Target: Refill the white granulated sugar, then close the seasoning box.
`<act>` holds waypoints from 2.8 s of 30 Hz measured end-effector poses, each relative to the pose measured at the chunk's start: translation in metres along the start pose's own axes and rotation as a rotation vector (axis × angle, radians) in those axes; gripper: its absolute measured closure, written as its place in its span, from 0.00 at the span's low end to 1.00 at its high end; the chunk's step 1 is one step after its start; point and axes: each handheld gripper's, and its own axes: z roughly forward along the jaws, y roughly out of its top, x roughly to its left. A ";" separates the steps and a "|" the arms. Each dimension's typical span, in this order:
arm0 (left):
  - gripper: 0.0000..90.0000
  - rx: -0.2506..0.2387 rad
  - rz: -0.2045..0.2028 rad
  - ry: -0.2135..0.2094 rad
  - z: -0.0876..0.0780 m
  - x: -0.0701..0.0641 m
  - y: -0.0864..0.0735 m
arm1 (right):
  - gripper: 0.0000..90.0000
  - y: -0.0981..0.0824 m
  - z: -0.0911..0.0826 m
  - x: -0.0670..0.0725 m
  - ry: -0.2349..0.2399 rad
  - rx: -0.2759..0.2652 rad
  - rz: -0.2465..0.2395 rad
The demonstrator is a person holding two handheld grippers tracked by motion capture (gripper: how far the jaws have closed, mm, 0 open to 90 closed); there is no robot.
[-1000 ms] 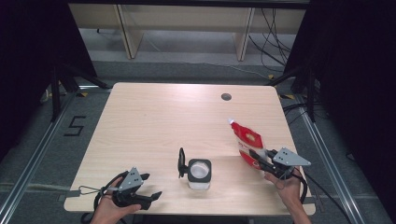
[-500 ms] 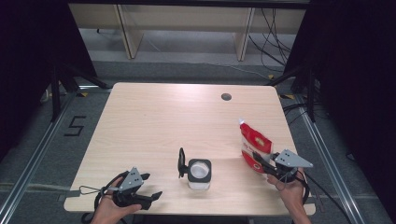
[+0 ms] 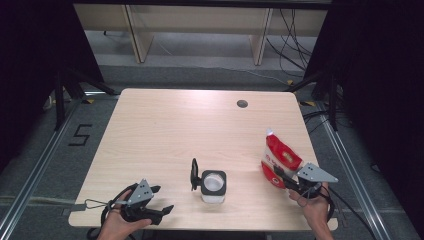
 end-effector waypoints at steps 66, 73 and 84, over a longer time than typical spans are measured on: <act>0.92 -0.220 -0.049 -0.022 0.000 0.002 0.057 | 0.32 -0.009 -0.050 0.063 0.025 0.195 0.174; 0.99 -0.253 -0.039 -0.066 0.007 -0.006 0.071 | 0.34 -0.006 -0.048 0.071 0.053 0.201 0.178; 0.99 -0.260 -0.029 -0.085 0.010 -0.016 0.088 | 0.34 -0.007 -0.044 0.069 0.074 0.199 0.127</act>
